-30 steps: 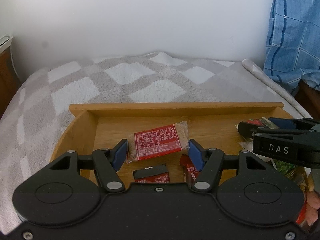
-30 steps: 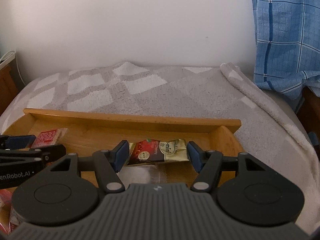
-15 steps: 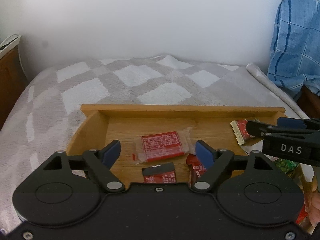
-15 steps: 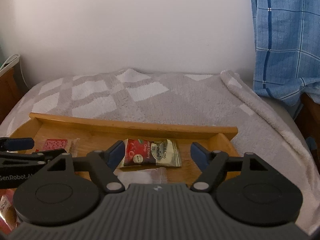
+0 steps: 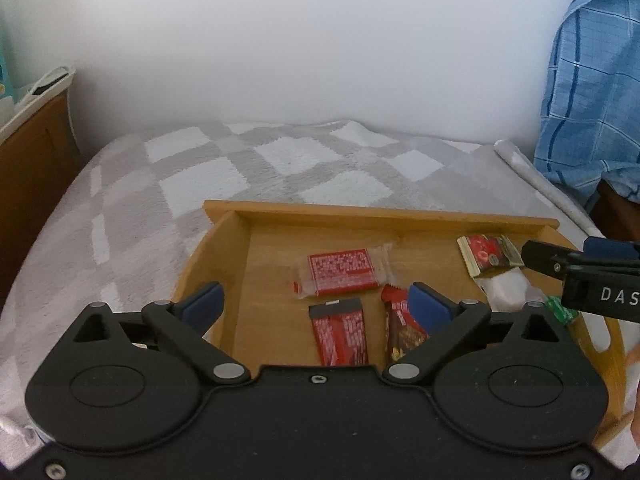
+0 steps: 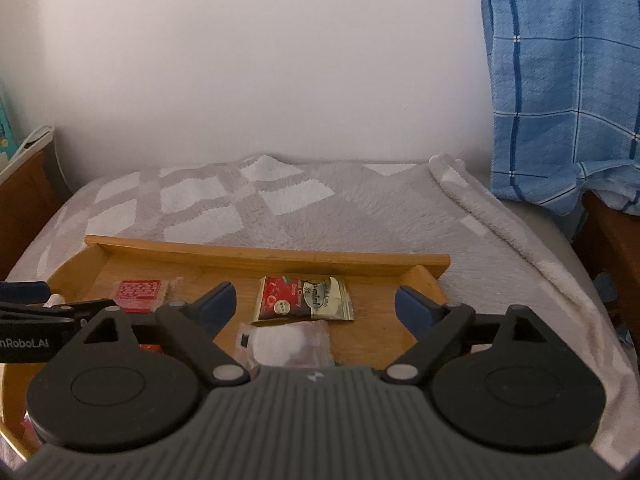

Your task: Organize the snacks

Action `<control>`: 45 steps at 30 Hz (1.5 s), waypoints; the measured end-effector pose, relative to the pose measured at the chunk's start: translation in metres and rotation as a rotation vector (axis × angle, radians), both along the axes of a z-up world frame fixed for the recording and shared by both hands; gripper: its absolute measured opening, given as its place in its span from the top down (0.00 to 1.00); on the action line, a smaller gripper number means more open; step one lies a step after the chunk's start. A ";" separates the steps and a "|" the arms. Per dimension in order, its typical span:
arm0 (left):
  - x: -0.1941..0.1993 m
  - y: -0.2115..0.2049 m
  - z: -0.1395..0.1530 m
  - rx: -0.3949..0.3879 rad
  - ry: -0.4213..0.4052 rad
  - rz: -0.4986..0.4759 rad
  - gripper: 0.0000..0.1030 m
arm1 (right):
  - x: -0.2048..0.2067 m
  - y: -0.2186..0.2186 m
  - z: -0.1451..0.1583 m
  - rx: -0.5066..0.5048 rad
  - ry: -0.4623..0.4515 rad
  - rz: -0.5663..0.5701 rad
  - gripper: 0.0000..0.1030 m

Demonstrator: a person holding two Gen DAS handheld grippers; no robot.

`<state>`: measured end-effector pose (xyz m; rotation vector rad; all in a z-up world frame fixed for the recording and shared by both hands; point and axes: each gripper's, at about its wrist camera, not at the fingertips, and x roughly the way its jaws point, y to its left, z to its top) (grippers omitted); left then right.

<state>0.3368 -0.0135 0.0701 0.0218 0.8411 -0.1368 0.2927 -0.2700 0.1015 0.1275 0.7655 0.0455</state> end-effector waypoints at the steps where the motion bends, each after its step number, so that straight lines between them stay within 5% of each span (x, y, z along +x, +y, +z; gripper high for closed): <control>1: -0.004 0.001 0.002 0.004 -0.005 -0.001 0.03 | -0.004 0.000 0.002 -0.001 -0.005 0.001 0.05; 22: -0.099 0.007 0.028 0.026 -0.081 -0.020 0.01 | -0.092 0.001 0.019 0.001 -0.111 0.003 0.00; 45: -0.222 0.018 -0.008 0.003 -0.140 0.044 0.00 | -0.212 0.010 -0.011 -0.039 -0.201 0.021 0.00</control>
